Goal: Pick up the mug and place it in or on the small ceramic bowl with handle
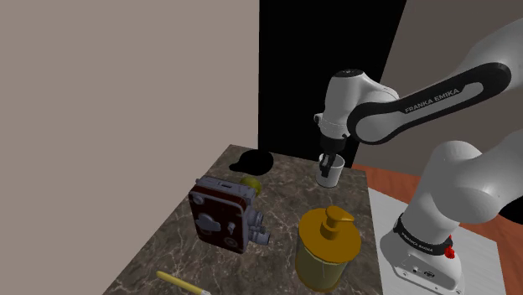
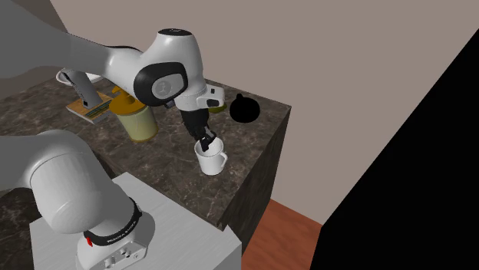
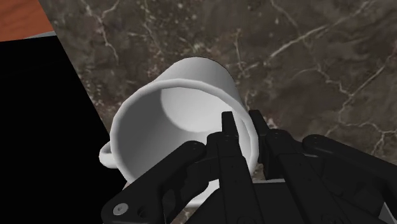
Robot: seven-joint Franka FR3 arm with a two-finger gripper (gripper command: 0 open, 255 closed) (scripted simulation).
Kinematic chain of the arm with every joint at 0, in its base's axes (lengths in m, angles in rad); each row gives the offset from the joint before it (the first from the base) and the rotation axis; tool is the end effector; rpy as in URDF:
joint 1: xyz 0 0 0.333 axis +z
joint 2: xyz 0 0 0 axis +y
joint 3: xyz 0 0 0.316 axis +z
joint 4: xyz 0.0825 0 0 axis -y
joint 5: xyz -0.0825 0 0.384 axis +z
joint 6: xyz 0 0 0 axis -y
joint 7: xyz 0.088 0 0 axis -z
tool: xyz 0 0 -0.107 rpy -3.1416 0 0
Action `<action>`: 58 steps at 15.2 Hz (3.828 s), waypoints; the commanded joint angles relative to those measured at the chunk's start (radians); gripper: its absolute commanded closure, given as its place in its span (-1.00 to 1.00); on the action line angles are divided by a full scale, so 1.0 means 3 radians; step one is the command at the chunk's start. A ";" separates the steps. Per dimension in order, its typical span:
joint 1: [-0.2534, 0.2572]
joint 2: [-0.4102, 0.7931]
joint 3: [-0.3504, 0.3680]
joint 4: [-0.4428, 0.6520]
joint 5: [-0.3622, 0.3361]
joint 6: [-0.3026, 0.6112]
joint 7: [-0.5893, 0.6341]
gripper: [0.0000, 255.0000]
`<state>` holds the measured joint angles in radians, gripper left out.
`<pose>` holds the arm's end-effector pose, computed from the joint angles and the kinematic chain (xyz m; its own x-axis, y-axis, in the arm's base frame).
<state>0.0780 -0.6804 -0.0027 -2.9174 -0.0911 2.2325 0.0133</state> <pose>0.3051 0.0204 0.3508 0.9930 0.1183 -0.0055 0.1184 -0.9905 0.0699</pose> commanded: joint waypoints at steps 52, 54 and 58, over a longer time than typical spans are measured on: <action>0.0159 0.2248 0.0395 0.3644 0.0070 -0.1431 0.0419 1.00; 0.0166 0.2333 0.0401 0.3710 0.0060 -0.1412 0.0437 1.00; 0.0165 0.2348 0.0400 0.3548 0.0055 -0.1237 0.0449 1.00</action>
<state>0.1276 0.0208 0.1171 -1.8426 -0.0741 1.8471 0.1465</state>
